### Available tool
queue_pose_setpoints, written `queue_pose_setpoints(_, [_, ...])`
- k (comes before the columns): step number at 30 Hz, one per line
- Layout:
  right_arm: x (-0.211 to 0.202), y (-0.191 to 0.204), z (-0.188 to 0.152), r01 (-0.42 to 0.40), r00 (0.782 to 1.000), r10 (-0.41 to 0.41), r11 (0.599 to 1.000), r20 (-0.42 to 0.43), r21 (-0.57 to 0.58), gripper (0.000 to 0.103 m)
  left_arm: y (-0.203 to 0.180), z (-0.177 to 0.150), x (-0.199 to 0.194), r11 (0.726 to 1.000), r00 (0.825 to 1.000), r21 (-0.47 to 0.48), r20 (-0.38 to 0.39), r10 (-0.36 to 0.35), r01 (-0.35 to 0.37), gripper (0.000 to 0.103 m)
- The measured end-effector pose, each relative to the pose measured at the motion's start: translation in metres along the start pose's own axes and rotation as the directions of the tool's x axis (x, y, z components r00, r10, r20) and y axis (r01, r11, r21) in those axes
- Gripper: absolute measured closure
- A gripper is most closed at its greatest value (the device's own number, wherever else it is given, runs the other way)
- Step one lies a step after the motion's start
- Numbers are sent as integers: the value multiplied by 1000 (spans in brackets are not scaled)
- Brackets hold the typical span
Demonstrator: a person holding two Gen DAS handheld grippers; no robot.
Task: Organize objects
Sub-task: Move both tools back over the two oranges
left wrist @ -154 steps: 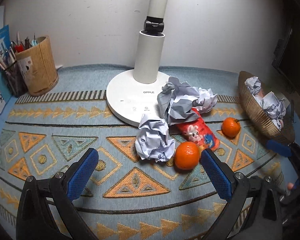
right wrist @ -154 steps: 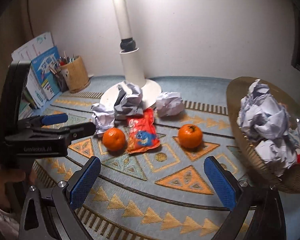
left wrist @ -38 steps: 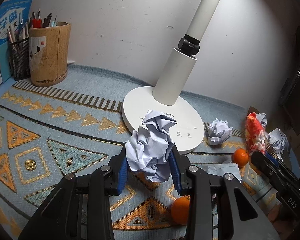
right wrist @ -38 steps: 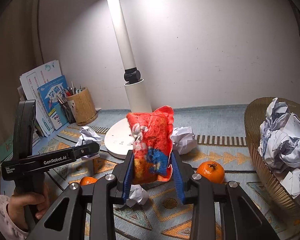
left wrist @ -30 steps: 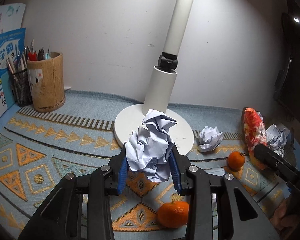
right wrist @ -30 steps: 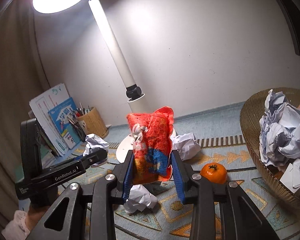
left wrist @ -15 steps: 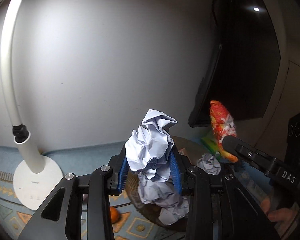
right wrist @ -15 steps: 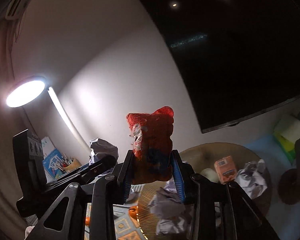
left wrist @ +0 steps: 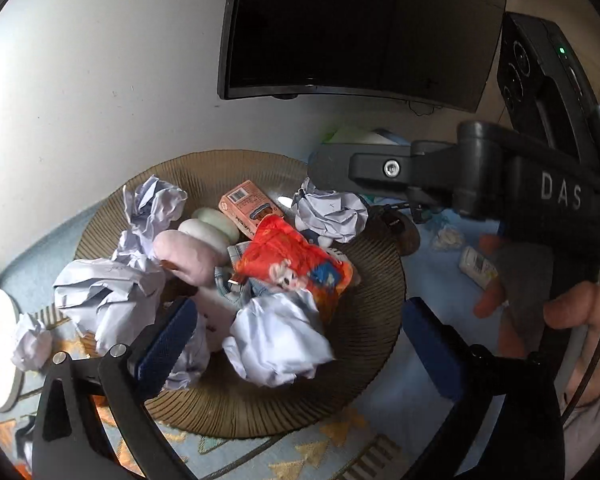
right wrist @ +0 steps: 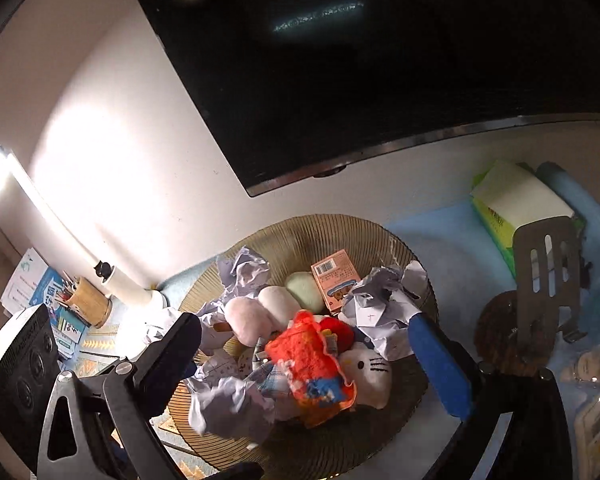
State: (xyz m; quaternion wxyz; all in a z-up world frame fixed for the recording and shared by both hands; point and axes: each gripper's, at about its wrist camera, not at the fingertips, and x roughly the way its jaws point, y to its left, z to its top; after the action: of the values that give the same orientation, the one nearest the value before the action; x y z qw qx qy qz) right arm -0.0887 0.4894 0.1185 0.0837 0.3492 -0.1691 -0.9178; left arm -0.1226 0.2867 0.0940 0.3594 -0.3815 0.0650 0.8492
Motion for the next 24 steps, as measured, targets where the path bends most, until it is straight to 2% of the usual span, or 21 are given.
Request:
queue_pose_setpoints(4, [-15,25,2,16,999,-15,999,37,-42,0,4,-11,-22,998,998,-46,16,54,-53,0])
queue_pose_setpoints(7, [-26,60,-4,26,998,-19,993,58,-118,0,31,-20,-50,987,990,-85,39,139,-135,0])
queue_pose_setpoints(9, [-28,89,-11,26,998,-17,985,58,-173,0,55,-30,-68,969,974,-120,32,223,-218,0])
queue_pose_setpoints(12, [-18,132,-32,20,999,-11,970,38,-241,0,103,-62,-92,923,939,-180,-12,343,-339,0])
queue_pose_setpoints(15, [-1,163,-64,9,1000,-10,960,0,-280,0,140,-102,-108,876,909,-243,-86,408,-417,0])
queue_pose_setpoints(18, [33,185,-104,50,995,-73,952,-65,-302,0,163,-149,-116,843,886,-274,-163,433,-463,0])
queue_pose_setpoints(20, [61,193,-132,91,985,-135,938,-111,-335,0,174,-171,-107,831,878,-290,-215,427,-475,0])
queue_pose_setpoints(21, [74,196,-144,93,978,-151,933,-141,-348,0,178,-187,-115,827,878,-299,-231,420,-475,0])
queue_pose_setpoints(24, [107,195,-165,116,957,-193,939,-216,-325,0,188,-203,-112,814,868,-311,-263,422,-490,0])
